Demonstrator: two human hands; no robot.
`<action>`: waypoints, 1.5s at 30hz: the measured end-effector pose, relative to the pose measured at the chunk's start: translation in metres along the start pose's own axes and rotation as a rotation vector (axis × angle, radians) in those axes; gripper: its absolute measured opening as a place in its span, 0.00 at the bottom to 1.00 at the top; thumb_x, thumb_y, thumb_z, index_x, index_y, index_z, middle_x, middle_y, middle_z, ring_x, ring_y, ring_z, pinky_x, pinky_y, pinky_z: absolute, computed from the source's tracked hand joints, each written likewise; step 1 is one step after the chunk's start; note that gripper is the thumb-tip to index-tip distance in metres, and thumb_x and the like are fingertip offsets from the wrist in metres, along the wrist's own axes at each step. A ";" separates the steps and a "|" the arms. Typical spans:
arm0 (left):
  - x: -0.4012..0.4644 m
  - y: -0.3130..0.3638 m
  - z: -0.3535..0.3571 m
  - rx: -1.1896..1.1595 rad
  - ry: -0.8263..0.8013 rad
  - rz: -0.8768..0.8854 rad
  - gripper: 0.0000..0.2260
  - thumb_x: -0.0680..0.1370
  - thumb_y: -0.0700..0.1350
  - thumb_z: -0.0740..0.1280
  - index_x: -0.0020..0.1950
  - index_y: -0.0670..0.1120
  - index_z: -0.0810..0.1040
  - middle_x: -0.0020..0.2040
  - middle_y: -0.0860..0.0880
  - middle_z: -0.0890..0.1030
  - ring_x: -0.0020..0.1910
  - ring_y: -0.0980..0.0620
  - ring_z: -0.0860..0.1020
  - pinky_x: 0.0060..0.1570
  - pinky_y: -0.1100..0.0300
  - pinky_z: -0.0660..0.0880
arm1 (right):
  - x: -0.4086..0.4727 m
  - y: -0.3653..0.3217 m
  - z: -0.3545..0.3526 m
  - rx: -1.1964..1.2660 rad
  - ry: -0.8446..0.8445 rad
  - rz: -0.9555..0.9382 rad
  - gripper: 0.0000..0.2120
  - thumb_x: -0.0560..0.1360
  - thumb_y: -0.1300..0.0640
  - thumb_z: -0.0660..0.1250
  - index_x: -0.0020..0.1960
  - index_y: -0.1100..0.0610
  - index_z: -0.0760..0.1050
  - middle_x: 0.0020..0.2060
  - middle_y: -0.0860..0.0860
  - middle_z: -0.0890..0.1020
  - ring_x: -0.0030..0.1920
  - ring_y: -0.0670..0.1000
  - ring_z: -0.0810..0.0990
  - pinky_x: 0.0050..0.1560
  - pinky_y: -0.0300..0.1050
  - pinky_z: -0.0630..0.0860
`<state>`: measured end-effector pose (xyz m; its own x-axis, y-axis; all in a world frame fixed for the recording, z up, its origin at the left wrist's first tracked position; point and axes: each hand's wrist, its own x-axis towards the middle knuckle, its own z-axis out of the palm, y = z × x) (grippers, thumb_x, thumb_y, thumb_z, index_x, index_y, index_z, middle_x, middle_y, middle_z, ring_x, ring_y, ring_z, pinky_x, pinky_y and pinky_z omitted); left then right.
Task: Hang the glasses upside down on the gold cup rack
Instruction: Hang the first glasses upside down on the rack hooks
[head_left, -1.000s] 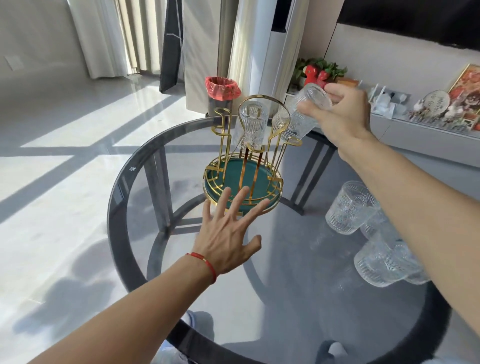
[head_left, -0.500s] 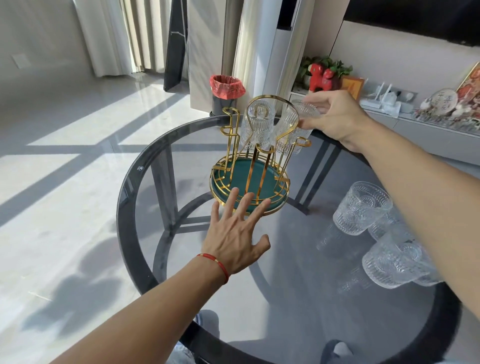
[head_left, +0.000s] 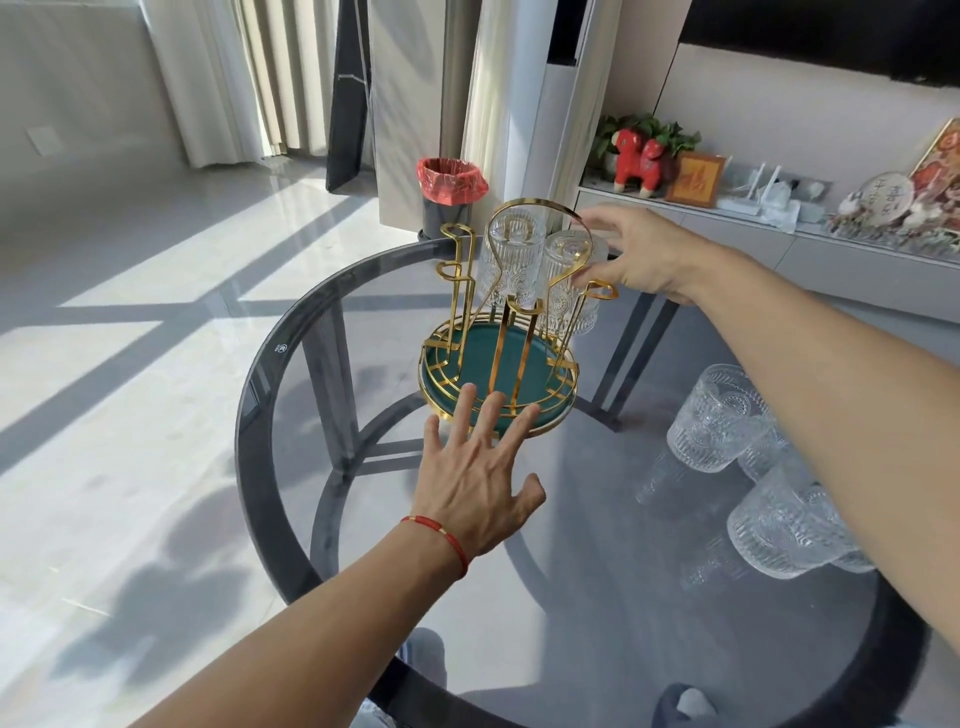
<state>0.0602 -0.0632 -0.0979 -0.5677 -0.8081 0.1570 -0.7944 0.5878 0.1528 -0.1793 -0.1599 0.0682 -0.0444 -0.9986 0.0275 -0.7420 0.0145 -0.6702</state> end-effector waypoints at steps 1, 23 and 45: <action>0.000 0.005 -0.004 0.001 -0.008 -0.020 0.34 0.79 0.64 0.58 0.83 0.56 0.53 0.83 0.43 0.57 0.83 0.36 0.49 0.75 0.33 0.62 | -0.002 0.002 0.001 0.026 0.019 0.019 0.35 0.68 0.63 0.82 0.71 0.52 0.74 0.73 0.53 0.75 0.72 0.53 0.74 0.76 0.53 0.67; 0.005 0.154 -0.012 -0.675 -0.086 0.404 0.45 0.69 0.46 0.81 0.79 0.44 0.60 0.69 0.43 0.68 0.66 0.44 0.71 0.65 0.66 0.63 | -0.290 0.095 0.005 0.042 0.947 0.045 0.07 0.71 0.56 0.65 0.39 0.49 0.81 0.35 0.46 0.83 0.35 0.45 0.79 0.38 0.34 0.74; 0.016 0.151 -0.065 -1.010 -0.105 -0.133 0.33 0.61 0.61 0.77 0.62 0.48 0.80 0.50 0.45 0.83 0.40 0.49 0.84 0.37 0.51 0.85 | -0.291 0.095 0.023 0.086 0.592 -0.080 0.06 0.78 0.54 0.66 0.46 0.53 0.81 0.37 0.46 0.85 0.38 0.47 0.83 0.38 0.37 0.77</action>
<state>-0.0547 0.0153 -0.0090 -0.5430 -0.8397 0.0004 -0.3270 0.2119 0.9210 -0.2210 0.1310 -0.0204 -0.3740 -0.7984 0.4719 -0.7028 -0.0881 -0.7059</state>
